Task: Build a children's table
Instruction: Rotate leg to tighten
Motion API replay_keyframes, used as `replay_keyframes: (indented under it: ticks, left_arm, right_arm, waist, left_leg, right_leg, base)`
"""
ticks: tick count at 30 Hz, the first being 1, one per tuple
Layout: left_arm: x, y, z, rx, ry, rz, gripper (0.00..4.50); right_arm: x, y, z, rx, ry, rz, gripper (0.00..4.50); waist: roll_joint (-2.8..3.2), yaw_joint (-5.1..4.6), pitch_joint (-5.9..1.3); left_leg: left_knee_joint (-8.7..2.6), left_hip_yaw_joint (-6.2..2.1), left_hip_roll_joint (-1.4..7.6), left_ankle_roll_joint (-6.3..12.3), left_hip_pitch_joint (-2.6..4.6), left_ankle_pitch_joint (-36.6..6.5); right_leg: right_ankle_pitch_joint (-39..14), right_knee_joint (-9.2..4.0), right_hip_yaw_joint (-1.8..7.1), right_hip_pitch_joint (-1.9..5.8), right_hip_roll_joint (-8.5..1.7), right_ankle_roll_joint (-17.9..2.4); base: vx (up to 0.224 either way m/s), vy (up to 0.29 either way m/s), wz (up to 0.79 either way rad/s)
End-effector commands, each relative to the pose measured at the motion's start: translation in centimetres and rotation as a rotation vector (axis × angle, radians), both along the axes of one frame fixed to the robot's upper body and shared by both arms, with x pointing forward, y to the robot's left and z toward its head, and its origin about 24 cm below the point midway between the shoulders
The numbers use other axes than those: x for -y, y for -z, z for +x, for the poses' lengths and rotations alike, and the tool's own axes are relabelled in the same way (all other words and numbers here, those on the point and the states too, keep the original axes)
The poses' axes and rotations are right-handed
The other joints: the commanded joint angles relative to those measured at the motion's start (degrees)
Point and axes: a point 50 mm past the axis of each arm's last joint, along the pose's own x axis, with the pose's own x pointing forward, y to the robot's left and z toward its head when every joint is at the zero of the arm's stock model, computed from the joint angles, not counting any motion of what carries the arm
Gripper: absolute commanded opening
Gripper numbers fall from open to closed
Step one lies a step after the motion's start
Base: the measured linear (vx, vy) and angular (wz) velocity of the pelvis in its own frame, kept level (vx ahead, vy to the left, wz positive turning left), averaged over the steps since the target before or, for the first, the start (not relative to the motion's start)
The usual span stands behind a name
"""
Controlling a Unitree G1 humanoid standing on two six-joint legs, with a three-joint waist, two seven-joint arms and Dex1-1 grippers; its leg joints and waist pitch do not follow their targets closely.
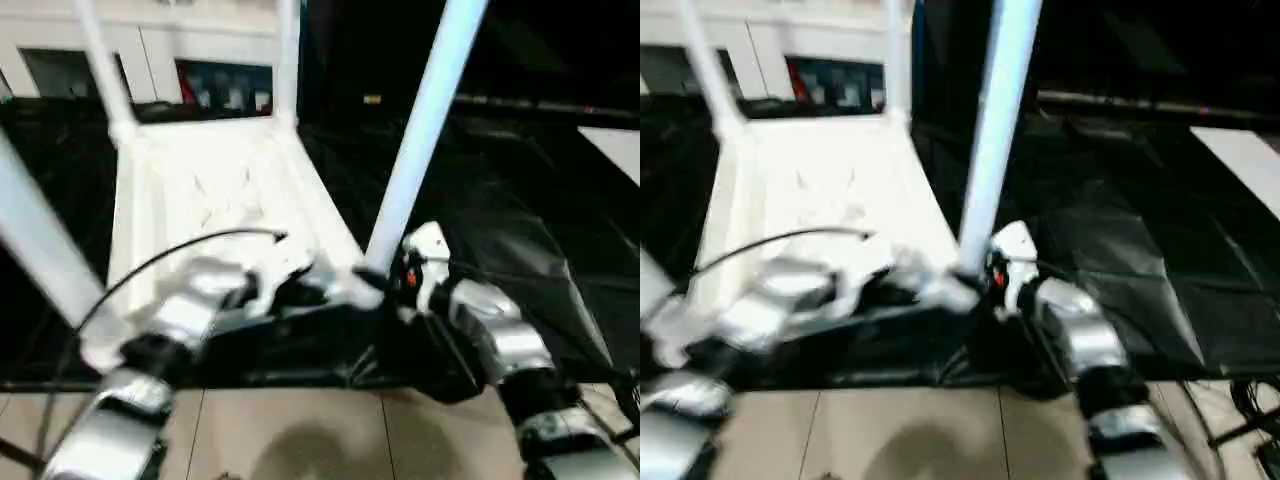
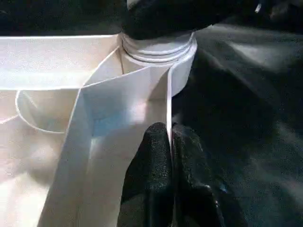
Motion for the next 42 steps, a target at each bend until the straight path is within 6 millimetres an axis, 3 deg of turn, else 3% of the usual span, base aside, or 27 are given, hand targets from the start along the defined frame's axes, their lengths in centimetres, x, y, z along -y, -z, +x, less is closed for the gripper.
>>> replay_keyframes:
  ticks: [1,2,3,5,9,11,14,16,17,19,20,21,22,23,26,27,28,29,33,38,42]
  left_arm:
    - [0.3,0.7,0.3,0.010,-0.125,-0.025,0.00]
    - [0.9,0.7,0.4,0.018,-0.123,-0.022,0.00]
    - [0.9,0.7,0.4,0.018,-0.123,-0.022,0.00]
    - [1.6,0.6,0.4,0.026,-0.102,-0.013,0.00]
    - [1.6,0.7,0.4,0.035,-0.080,0.002,0.00]
    - [1.5,0.7,0.4,0.040,-0.078,0.008,0.00]
    - [0.9,0.9,0.5,0.049,-0.077,0.019,0.00]
    - [0.7,0.8,0.5,0.050,-0.068,0.019,0.00]
    - [0.7,0.8,0.5,0.050,-0.068,0.019,0.00]
    - [0.1,0.8,0.4,0.049,-0.041,0.018,0.00]
    - [-0.6,0.7,0.1,0.045,0.003,0.015,0.00]
    - [-0.6,0.7,0.1,0.044,0.008,0.015,0.00]
    - [-0.8,0.7,0.0,0.044,0.025,0.014,0.00]
    - [-1.3,0.7,-0.4,0.021,0.071,0.007,0.00]
    - [-1.6,0.6,-1.0,0.005,0.152,-0.005,0.00]
    - [-1.6,0.6,-1.0,0.005,0.152,-0.005,0.00]
    - [-2.1,0.5,-1.8,-0.030,0.238,-0.007,0.00]
    - [-2.4,0.4,-2.1,-0.048,0.270,-0.006,0.00]
    - [-3.5,0.0,-3.4,-0.119,0.401,0.021,0.00]
    - [-4.7,-0.3,-3.2,-0.088,0.437,0.126,0.00]
    - [-5.3,-0.7,-3.1,-0.088,0.443,0.154,0.00]
  right_arm:
    - [-0.4,2.7,-1.1,-0.131,0.060,-0.043,1.99]
    - [-1.0,2.7,-0.8,-0.126,0.101,-0.076,1.99]
    - [-1.0,2.7,-0.8,-0.126,0.101,-0.076,1.99]
    - [-2.3,2.3,-0.4,-0.099,0.114,-0.092,1.99]
    - [-3.4,1.5,0.0,-0.047,0.060,-0.090,1.99]
    - [-3.4,1.1,0.1,-0.029,0.053,-0.065,2.69]
    - [-2.6,0.2,0.5,0.019,0.035,-0.026,2.74]
    - [-2.3,-0.3,0.6,0.032,0.007,-0.017,3.12]
    - [-2.3,-0.3,0.6,0.032,0.007,-0.017,3.12]
    - [-1.2,-1.2,0.4,0.045,-0.127,-0.014,3.15]
    - [0.4,-1.7,-0.4,0.058,-0.278,-0.060,3.15]
    - [0.6,-1.8,-0.6,0.058,-0.294,-0.066,3.15]
    - [1.3,-1.9,-1.0,0.059,-0.352,-0.091,3.15]
    - [2.7,-2.2,-1.9,0.049,-0.437,-0.125,3.15]
    - [4.2,-2.5,-2.5,0.044,-0.483,-0.154,3.15]
    - [4.2,-2.5,-2.5,0.044,-0.483,-0.154,3.15]
    - [5.4,-2.9,-3.1,0.032,-0.522,-0.174,3.15]
    - [5.8,-3.1,-3.3,0.029,-0.536,-0.183,3.15]
    - [7.3,-3.7,-4.1,0.011,-0.577,-0.211,3.15]
    - [8.3,-3.9,-4.6,-0.005,-0.588,-0.230,3.15]
    - [8.8,-3.9,-4.7,-0.011,-0.578,-0.248,3.15]
  waist:
    - [-0.34,-0.44,-2.55]
    - [0.27,-0.39,-2.52]
    - [-0.01,-0.65,-2.46]
    - [0.19,-0.62,-2.65]
    - [-0.04,-0.86,-2.63]
    - [-0.15,-0.79,-2.62]
    - [-0.13,-0.72,-2.60]
    - [-0.62,-0.65,-2.65]
    - [-0.49,-0.63,-2.62]
    - [-0.52,-0.43,-2.69]
    - [-0.64,-0.36,-2.71]
    - [-0.76,0.01,-2.60]
    - [-0.67,0.03,-2.61]
    - [-0.80,0.10,-2.61]
    - [-0.77,0.11,-2.85]
    - [-0.78,0.19,-2.87]
    - [-0.64,0.24,-2.85]
    - [-0.76,0.37,-2.93]
    - [-0.42,0.45,-2.95]
    - [-0.58,0.60,-2.90]
    - [-0.60,0.58,-2.63]
  left_leg:
    - [-3.91,-0.90,0.81,-1.50,0.77,-20.81]
    - [-3.94,-0.95,0.84,-1.43,0.87,-21.18]
    - [-4.00,-0.92,0.78,-1.36,0.77,-21.79]
    - [-3.98,-0.95,0.70,-1.20,0.74,-21.76]
    - [-4.02,-0.86,0.74,-0.34,0.44,-21.72]
    - [-3.98,-0.79,0.77,0.06,0.47,-21.58]
    - [-4.04,-0.77,0.82,0.39,0.38,-21.18]
    - [-4.01,-0.73,0.79,0.70,0.26,-20.77]
    - [-4.04,-0.76,0.86,0.90,0.10,-20.22]
    - [-3.96,-0.70,1.01,1.83,0.05,-19.39]
    - [-3.86,-0.64,1.03,2.10,0.14,-19.05]
    - [-3.82,-0.61,1.09,2.87,-0.18,-17.80]
    - [-3.74,-0.50,1.12,3.17,-0.24,-17.66]
    - [-3.77,-0.56,1.04,3.32,-0.45,-17.05]
    - [-3.68,-0.58,1.14,3.42,-0.64,-15.35]
    - [-3.54,-0.46,1.24,3.40,-0.40,-14.66]
    - [-3.50,-0.41,1.26,3.47,-0.16,-14.66]
    - [-3.47,-0.40,1.47,3.85,-0.25,-13.49]
    - [-3.32,-0.09,1.45,4.32,0.03,-11.72]
    - [-3.26,-0.05,1.51,3.84,0.07,-12.17]
    - [-3.42,-0.07,1.51,2.62,0.20,-14.48]
  right_leg:
    - [-29.18,-6.12,1.37,1.16,-2.53,-5.26]
    - [-28.80,-6.18,1.45,1.00,-2.52,-5.16]
    - [-28.41,-6.24,1.40,0.83,-2.29,-5.02]
    - [-27.81,-6.15,1.41,0.90,-2.33,-4.89]
    - [-25.61,-6.02,1.42,0.99,-2.21,-5.35]
    - [-25.75,-6.07,1.44,0.95,-2.29,-5.39]
    - [-25.99,-6.16,1.50,0.99,-2.34,-5.37]
    - [-26.12,-6.13,1.40,1.11,-2.28,-5.24]
    - [-25.73,-6.04,1.43,1.20,-2.35,-5.33]
    - [-24.02,-5.95,1.49,1.26,-2.29,-5.54]
    - [-23.16,-5.92,1.45,1.30,-2.21,-5.86]
    - [-21.29,-5.79,1.51,1.73,-2.18,-6.00]
    - [-20.58,-5.69,1.59,1.58,-2.19,-6.25]
    - [-20.32,-5.58,1.48,1.87,-2.18,-6.26]
    - [-19.62,-5.37,1.44,1.98,-2.41,-6.90]
    - [-17.67,-5.25,1.49,1.73,-2.32,-7.85]
    - [-16.74,-5.16,1.51,1.62,-2.28,-8.55]
    - [-13.48,-4.69,1.56,1.94,-2.27,-9.79]
    - [-7.55,-3.94,1.51,1.78,-1.92,-12.47]
    - [-6.32,-3.75,1.54,1.99,-2.03,-12.81]
    - [-10.66,-4.21,1.65,1.86,-2.22,-11.67]
  base:
    - [0.000,0.000,0.00]
    - [0.000,0.000,0.00]
    - [0.000,0.000,0.00]
    - [0.000,0.000,0.00]
    - [0.000,0.000,0.00]
    - [0.000,0.000,0.00]
    - [0.000,0.000,0.00]
    - [0.000,0.000,0.00]
    - [0.000,0.000,0.00]
    - [0.000,0.000,0.00]
    - [0.000,0.000,0.00]
    - [0.000,0.000,0.00]
    - [0.000,0.000,0.00]
    - [0.000,0.000,0.00]
    - [0.000,0.000,0.00]
    - [0.000,0.000,0.00]
    - [0.000,0.000,0.00]
    - [0.000,0.000,0.00]
    - [0.000,0.000,0.00]
    - [0.000,0.000,0.00]
    - [0.000,0.000,0.00]
